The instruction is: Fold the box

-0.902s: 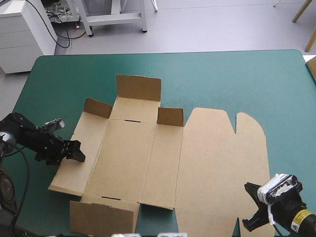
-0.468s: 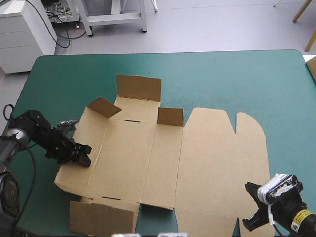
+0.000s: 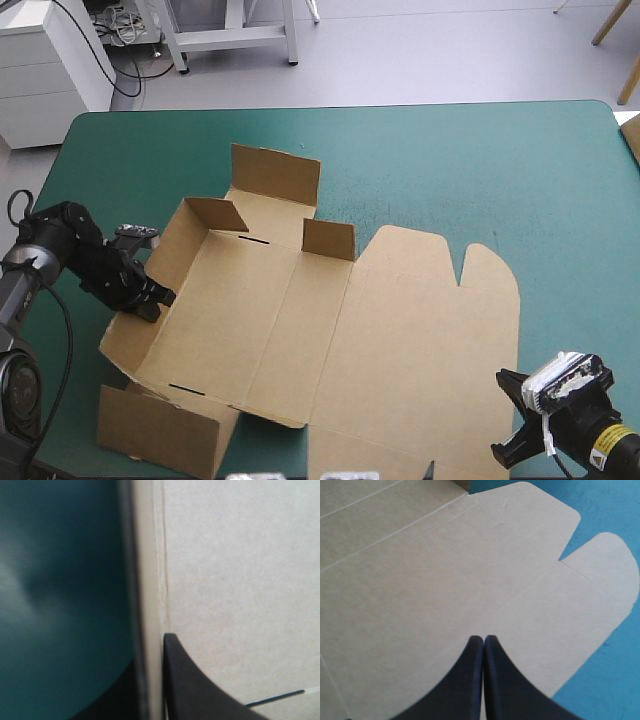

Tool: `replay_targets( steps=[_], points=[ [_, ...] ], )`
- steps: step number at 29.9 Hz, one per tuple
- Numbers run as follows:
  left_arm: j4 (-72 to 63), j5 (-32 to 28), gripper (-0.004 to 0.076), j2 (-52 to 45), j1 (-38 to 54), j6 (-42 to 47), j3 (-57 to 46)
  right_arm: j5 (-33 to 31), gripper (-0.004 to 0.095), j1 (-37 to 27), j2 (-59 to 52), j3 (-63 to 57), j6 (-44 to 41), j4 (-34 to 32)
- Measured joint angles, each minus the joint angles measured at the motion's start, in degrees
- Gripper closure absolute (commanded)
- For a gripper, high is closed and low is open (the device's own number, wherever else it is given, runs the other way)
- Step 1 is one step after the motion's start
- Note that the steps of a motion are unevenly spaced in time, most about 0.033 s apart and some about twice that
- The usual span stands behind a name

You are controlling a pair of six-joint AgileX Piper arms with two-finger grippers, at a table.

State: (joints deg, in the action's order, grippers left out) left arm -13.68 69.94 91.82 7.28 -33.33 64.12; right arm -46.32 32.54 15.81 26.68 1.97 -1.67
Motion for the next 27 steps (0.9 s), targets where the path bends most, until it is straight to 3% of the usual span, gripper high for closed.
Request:
replay_targets(
  steps=[4,16,27],
  points=[
    [11.36,-2.66,0.0731,0.0,-5.89,0.73,5.97,0.0,0.0929,0.0,0.0,0.0,0.0,-0.05],
    [32.49,-19.93,0.0731,2.76,-28.34,0.58,18.55,0.02,0.0929,0.0,0.0,0.0,0.0,-0.05],
    [49.84,-22.53,0.0731,2.77,-50.35,5.06,19.15,0.02,0.0929,0.0,0.0,0.0,0.0,-0.05]
  ],
)
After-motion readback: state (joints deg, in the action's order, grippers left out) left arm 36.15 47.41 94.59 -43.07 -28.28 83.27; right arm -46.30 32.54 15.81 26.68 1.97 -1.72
